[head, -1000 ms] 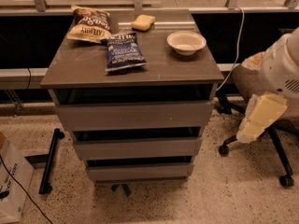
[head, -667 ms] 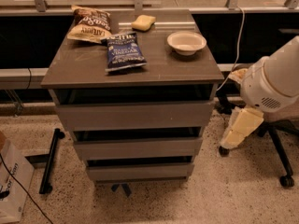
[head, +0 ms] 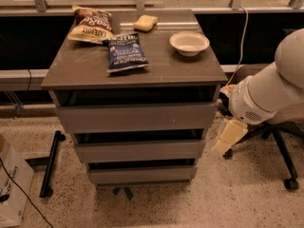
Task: Open middle drawer
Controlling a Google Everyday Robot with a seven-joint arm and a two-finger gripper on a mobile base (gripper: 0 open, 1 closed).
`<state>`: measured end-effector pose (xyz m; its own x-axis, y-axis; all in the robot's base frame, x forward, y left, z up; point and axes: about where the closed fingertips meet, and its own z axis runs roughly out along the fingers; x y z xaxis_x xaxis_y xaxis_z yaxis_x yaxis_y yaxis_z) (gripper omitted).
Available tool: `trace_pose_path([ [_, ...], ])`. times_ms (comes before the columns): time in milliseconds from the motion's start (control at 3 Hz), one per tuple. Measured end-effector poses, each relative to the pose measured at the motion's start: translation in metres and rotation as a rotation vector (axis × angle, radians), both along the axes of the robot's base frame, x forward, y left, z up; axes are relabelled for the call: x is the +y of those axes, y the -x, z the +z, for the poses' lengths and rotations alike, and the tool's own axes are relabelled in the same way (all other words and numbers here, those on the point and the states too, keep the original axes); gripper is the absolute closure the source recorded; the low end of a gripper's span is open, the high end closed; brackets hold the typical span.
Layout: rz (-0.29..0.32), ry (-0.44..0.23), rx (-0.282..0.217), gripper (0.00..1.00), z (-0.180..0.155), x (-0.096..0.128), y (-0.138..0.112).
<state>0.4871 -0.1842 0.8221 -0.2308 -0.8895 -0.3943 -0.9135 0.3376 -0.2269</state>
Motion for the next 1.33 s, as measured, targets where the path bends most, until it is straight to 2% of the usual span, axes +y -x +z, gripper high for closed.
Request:
trace_pose_path([
  [333, 0.003, 0.051, 0.037, 0.0, -0.013, 0.005, 0.0],
  [667, 0.013, 0.012, 0.116, 0.0, -0.069, 0.019, 0.0],
  [1000, 0.014, -0.036, 0.143, 0.0, -0.114, 0.027, -0.006],
  [1333, -0.007, -0.129, 0.177, 0.0, -0.161, 0.028, -0.011],
])
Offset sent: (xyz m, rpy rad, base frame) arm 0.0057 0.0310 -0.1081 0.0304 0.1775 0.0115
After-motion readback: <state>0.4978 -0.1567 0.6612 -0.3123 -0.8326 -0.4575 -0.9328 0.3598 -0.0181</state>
